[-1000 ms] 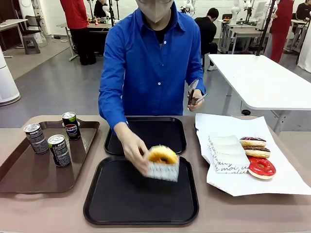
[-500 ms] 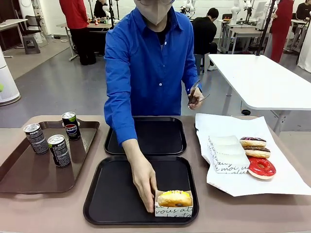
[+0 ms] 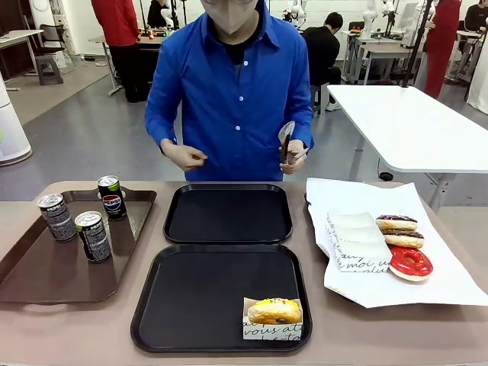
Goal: Set up donuts and drinks on trays.
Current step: Pick up one Pepsi coke and place it on the Flat Tray.
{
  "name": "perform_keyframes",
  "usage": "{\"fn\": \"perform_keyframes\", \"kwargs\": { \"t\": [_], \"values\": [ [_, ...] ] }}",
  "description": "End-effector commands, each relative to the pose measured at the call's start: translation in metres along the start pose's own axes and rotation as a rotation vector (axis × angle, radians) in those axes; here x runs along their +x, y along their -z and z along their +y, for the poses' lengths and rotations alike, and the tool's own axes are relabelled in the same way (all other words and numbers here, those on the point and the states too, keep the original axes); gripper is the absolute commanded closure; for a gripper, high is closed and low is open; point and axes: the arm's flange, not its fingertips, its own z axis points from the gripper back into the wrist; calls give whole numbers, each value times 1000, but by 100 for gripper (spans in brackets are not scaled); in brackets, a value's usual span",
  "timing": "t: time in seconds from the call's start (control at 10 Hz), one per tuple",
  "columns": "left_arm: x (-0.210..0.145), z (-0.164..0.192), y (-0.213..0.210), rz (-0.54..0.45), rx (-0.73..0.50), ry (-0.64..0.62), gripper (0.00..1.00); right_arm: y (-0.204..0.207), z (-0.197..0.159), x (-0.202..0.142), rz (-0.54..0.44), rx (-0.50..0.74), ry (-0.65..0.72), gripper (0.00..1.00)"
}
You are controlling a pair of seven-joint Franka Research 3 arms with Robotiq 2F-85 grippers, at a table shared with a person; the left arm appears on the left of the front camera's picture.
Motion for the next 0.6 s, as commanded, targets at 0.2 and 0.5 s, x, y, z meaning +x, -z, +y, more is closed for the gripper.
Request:
{"fn": "perform_keyframes", "kwargs": {
  "t": [0.2,0.5],
  "values": [
    [-21,-69,72,25,85,184,0,0,1,2,-8,9,-20,0],
    [-13,-97,114,89,149,241,0,0,1,2,-8,9,-20,0]
  ]
}}
